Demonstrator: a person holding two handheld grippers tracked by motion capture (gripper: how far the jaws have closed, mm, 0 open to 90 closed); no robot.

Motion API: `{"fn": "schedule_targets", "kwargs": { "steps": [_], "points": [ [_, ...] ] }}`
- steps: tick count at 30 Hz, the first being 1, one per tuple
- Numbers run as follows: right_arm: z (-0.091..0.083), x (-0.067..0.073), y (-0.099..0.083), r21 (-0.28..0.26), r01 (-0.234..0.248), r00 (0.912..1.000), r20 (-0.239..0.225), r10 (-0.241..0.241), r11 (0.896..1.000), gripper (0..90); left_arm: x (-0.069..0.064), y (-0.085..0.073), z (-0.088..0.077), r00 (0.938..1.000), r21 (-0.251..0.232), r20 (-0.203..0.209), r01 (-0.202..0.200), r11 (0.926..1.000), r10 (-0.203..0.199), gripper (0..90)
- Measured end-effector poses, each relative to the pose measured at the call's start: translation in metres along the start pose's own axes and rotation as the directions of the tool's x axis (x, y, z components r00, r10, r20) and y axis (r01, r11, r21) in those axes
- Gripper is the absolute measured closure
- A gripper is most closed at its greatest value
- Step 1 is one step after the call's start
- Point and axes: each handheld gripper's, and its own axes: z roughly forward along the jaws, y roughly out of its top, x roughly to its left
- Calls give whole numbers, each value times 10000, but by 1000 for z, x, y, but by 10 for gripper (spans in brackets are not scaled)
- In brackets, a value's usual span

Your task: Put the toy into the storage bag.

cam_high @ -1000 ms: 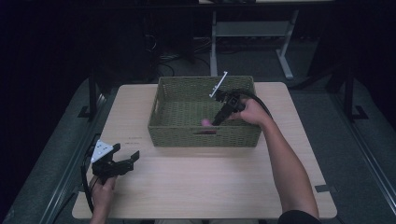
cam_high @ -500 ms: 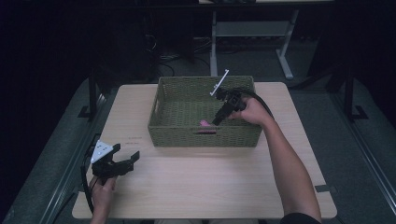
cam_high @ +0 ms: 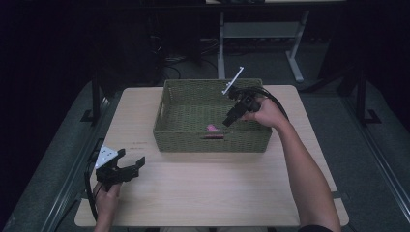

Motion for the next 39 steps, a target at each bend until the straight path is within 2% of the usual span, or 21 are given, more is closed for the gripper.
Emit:
{"fn": "schedule_targets", "kwargs": {
  "steps": [12, 24, 31, 32, 39],
  "points": [
    [-18, 11, -5, -242, -32, 9995, 328, 40, 9997, 371, 0, 0, 0, 10000, 37, 23, -18, 10000, 18, 139],
    [-32, 27, -16, -769, 103, 9997, 241, -85, 9970, 351, -1, 0, 1, 10000, 44, 17, -32, 10000, 32, 138],
    [-36, 35, -20, -772, 203, 9991, 383, -173, 9968, 328, -3, 0, 1, 9999, 72, 22, -103, 9999, 103, 138],
    [-36, 37, -22, -766, 201, 9985, 520, -161, 9969, 316, -3, 0, 1, 10000, 54, 16, -85, 9999, 84, 139],
    [-39, 46, -29, -772, 256, 9981, 580, -212, 9967, 308, -3, 0, 1, 9999, 69, 3, -139, 9999, 139, 138]
  ]
}}
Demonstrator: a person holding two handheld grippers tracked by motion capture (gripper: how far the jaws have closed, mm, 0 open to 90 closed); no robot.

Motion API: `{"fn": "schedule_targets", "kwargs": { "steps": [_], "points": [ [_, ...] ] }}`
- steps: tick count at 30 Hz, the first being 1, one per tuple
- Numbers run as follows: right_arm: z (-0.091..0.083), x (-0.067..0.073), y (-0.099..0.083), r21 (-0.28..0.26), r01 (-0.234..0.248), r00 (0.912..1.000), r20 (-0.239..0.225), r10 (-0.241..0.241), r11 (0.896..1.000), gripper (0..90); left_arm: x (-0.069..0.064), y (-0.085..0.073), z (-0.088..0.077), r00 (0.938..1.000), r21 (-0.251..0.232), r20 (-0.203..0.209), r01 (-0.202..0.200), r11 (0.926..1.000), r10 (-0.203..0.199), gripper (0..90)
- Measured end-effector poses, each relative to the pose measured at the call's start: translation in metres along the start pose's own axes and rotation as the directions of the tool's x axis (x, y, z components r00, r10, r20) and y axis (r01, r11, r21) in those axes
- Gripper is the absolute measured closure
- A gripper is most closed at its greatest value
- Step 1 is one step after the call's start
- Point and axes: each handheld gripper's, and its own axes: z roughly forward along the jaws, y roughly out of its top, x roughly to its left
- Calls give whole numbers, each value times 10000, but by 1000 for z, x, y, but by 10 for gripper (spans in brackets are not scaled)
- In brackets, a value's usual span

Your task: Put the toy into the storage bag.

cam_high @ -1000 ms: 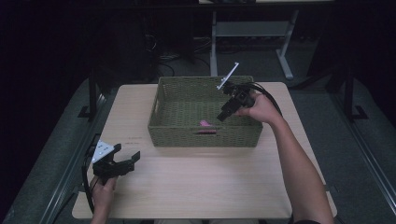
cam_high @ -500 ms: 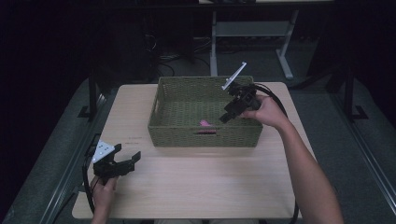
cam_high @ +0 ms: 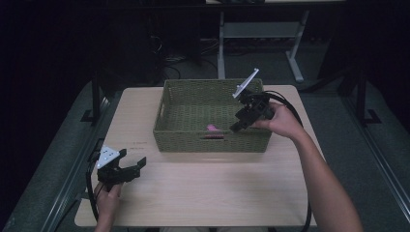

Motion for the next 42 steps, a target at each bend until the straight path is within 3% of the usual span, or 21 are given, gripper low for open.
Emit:
{"fn": "schedule_targets", "kwargs": {
  "steps": [11, 20, 42],
  "points": [
    [-5, 19, -16, 5, 147, 9996, 229, -147, 9999, 295, 0, 0, 0, 10000, 22, 8, 41, 10000, -41, 139],
    [-6, 26, -34, -368, -32, 9998, 180, 39, 9993, 298, 0, 0, 1, 10000, 17, 25, 46, 10000, -46, 138],
    [2, 40, -68, -447, -290, 9995, 138, 296, 9986, 284, -2, 0, 1, 10000, 81, -12, -50, 10000, 50, 138]
  ]
}}
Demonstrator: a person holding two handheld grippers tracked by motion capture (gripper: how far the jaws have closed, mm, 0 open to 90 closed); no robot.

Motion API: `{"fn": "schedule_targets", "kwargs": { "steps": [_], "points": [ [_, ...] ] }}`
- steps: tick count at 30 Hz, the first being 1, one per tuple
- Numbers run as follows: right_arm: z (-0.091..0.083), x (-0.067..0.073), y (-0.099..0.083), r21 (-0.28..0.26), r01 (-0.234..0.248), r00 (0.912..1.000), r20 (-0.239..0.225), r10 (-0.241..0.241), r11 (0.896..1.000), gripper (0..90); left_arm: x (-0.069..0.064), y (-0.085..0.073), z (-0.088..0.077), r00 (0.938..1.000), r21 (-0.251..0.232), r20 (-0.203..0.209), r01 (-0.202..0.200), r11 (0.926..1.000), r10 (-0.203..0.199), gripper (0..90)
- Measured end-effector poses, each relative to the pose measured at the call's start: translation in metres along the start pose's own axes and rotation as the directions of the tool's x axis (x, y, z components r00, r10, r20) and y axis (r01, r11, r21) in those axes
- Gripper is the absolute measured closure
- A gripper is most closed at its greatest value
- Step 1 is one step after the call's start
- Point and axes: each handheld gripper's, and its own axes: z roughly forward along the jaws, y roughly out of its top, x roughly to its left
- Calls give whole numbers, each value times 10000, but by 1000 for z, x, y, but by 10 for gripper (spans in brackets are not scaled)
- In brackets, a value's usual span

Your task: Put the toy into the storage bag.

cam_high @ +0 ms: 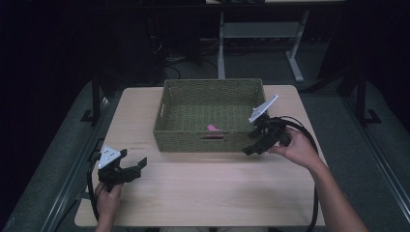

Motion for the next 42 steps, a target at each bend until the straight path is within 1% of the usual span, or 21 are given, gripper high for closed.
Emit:
{"fn": "schedule_targets", "kwargs": {
  "steps": [5, 8, 13, 15, 21, 30, 35, 37, 39, 42],
  "points": [
    [3, 3, -10, -144, 1, 10000, -73, -2, 9999, 279, 0, 0, 1, 10000, 15, 1, -21, 10000, 21, 139],
    [5, 5, -14, -157, -104, 9999, -120, 102, 9998, 278, -1, 0, 1, 10000, 22, -17, -24, 10000, 24, 139],
    [8, 8, -21, -201, -121, 9998, -151, 118, 9997, 275, -1, 0, 1, 10000, 22, -22, -28, 10000, 28, 139],
    [10, 9, -27, -257, -124, 9997, -201, 119, 9996, 275, -1, 0, 1, 10000, 21, -16, -24, 10000, 24, 139],
    [18, 13, -39, -161, -224, 9995, -246, 220, 9996, 275, -1, 0, 1, 10000, 35, -16, -45, 10000, 45, 139],
    [24, 18, -52, -172, -272, 9993, -268, 267, 9995, 274, -1, 0, 1, 10000, 55, -56, -70, 10000, 70, 139],
    [26, 19, -62, -207, -504, 9984, -254, 499, 9985, 274, -1, 0, 0, 10000, 50, -30, -63, 10000, 64, 139],
    [27, 19, -64, -235, -502, 9984, -275, 496, 9985, 274, -2, 0, 1, 10000, 46, -25, -80, 10000, 80, 138],
    [29, 20, -69, -264, -623, 9976, -323, 614, 9977, 272, -2, -1, 1, 9999, 53, -6, -107, 9999, 107, 139],
    [30, 21, -74, -250, -659, 9975, -290, 651, 9975, 271, -2, -1, 1, 10000, 47, -4, -87, 10000, 87, 139]
  ]
}}
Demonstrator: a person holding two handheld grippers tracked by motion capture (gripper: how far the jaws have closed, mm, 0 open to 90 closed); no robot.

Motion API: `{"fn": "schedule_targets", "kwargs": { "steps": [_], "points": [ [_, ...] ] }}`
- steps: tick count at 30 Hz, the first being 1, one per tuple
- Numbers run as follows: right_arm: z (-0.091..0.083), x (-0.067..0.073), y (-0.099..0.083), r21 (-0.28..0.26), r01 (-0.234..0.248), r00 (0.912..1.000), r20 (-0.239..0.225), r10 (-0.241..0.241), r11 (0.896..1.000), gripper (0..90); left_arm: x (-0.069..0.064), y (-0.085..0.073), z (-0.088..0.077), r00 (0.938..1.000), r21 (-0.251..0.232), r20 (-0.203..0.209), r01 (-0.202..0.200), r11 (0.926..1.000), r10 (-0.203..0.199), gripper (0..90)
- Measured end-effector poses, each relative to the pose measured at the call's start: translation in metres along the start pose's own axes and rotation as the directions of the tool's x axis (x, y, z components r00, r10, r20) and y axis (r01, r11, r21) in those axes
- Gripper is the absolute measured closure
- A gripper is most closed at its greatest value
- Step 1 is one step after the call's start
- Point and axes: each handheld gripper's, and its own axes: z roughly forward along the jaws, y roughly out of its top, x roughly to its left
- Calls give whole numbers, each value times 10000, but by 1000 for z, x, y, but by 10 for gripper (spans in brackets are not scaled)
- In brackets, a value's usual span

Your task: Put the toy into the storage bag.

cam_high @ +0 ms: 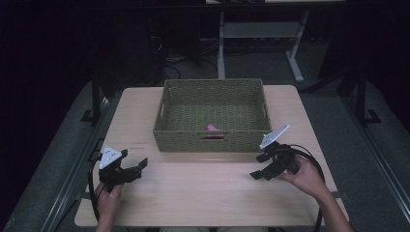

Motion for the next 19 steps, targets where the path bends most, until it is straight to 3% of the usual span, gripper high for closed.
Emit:
{"fn": "schedule_targets", "kwargs": {
  "steps": [19],
  "points": [
    [6, 14, -43, -160, -536, 9982, 264, 540, 9984, 261, -1, 0, 0, 9999, 61, 42, -151, 9999, 151, 138]
  ]
}}
